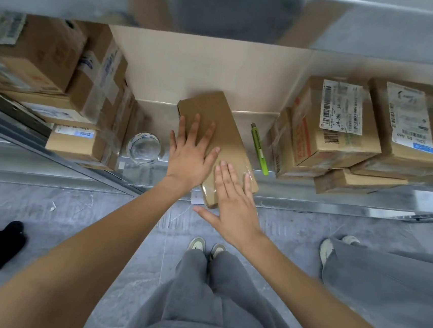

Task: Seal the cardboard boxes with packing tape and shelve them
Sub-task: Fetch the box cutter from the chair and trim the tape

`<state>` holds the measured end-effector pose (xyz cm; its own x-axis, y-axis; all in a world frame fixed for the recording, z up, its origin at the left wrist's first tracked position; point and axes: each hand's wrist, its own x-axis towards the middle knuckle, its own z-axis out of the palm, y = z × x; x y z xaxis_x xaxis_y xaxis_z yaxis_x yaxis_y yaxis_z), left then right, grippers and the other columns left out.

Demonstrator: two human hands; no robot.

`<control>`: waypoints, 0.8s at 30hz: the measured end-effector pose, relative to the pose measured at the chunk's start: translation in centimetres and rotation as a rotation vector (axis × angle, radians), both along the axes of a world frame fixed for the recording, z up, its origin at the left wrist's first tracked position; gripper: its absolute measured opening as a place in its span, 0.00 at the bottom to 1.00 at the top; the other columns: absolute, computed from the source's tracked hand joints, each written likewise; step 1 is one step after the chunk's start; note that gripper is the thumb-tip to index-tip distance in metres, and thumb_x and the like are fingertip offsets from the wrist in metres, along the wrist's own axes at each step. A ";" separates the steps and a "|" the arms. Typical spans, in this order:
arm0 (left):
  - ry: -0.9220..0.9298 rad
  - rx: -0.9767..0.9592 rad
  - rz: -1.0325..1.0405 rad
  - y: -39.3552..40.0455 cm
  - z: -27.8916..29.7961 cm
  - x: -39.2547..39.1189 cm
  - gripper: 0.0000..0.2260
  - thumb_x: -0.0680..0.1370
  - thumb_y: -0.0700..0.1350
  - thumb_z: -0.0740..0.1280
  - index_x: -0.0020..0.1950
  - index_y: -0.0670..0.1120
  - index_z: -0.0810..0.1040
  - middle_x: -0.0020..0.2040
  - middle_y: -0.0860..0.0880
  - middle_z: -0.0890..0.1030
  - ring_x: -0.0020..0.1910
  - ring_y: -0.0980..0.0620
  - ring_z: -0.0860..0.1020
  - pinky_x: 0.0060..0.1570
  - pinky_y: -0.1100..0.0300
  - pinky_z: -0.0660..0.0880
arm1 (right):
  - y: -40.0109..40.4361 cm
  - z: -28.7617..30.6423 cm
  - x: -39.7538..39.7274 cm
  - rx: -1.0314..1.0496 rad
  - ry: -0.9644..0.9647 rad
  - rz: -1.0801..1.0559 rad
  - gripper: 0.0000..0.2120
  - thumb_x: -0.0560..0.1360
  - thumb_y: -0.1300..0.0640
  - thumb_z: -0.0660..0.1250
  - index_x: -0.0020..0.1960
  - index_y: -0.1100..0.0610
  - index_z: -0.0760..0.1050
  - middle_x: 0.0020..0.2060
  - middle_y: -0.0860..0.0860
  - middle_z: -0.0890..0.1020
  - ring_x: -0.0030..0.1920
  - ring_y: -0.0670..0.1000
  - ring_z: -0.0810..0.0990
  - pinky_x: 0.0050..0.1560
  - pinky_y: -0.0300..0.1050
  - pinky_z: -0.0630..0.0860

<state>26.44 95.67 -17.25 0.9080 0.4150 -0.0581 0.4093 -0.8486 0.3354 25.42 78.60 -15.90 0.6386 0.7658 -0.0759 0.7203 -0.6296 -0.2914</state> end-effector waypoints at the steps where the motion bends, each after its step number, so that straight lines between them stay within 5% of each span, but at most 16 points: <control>1: 0.005 0.002 -0.003 0.0 0.0 0.0 0.30 0.78 0.64 0.45 0.79 0.57 0.55 0.81 0.47 0.49 0.78 0.40 0.41 0.74 0.37 0.43 | 0.0 -0.2 0.0 0.010 -0.010 0.001 0.45 0.75 0.29 0.48 0.79 0.62 0.49 0.79 0.55 0.52 0.79 0.50 0.44 0.76 0.56 0.40; 7: 0.010 -0.008 -0.014 0.0 0.5 -0.1 0.29 0.79 0.64 0.46 0.79 0.57 0.55 0.81 0.48 0.48 0.79 0.41 0.40 0.74 0.37 0.43 | 0.0 -0.7 -0.1 0.001 -0.060 0.004 0.41 0.77 0.33 0.50 0.78 0.62 0.52 0.78 0.54 0.54 0.79 0.51 0.48 0.76 0.58 0.46; 11: 0.046 -0.033 -0.037 0.1 1.2 0.1 0.26 0.82 0.60 0.52 0.79 0.58 0.54 0.81 0.50 0.47 0.78 0.43 0.39 0.74 0.36 0.42 | 0.6 -0.6 -1.2 -0.020 -0.085 0.034 0.31 0.81 0.44 0.48 0.77 0.62 0.58 0.77 0.55 0.60 0.77 0.52 0.57 0.73 0.63 0.59; 14: 0.056 -0.062 -0.026 0.5 1.8 0.3 0.23 0.83 0.59 0.50 0.78 0.60 0.55 0.81 0.53 0.48 0.79 0.45 0.40 0.73 0.38 0.42 | -0.4 -0.3 -2.0 0.059 -0.090 0.081 0.28 0.82 0.48 0.48 0.78 0.61 0.54 0.78 0.54 0.57 0.78 0.52 0.53 0.72 0.64 0.59; 19: 0.064 -0.075 -0.062 2.2 3.1 0.4 0.20 0.84 0.55 0.49 0.77 0.59 0.61 0.80 0.54 0.56 0.78 0.45 0.49 0.72 0.42 0.54 | -2.6 0.5 -0.7 0.005 0.092 -0.260 0.54 0.70 0.25 0.55 0.78 0.57 0.33 0.78 0.57 0.38 0.78 0.57 0.35 0.75 0.59 0.34; 21: 0.048 -0.090 -0.106 3.0 3.3 0.1 0.22 0.84 0.56 0.47 0.76 0.54 0.64 0.79 0.52 0.59 0.78 0.45 0.52 0.72 0.44 0.58 | -2.4 1.0 0.7 0.002 0.239 -0.351 0.62 0.64 0.24 0.63 0.79 0.58 0.35 0.78 0.56 0.40 0.78 0.58 0.42 0.77 0.58 0.46; 24: -0.035 -0.128 -0.182 4.0 3.4 -0.8 0.31 0.80 0.60 0.43 0.74 0.47 0.69 0.76 0.46 0.66 0.77 0.42 0.58 0.73 0.44 0.59 | -2.3 1.5 1.1 0.086 0.290 -0.335 0.59 0.66 0.30 0.69 0.79 0.58 0.40 0.79 0.53 0.47 0.77 0.54 0.52 0.74 0.55 0.60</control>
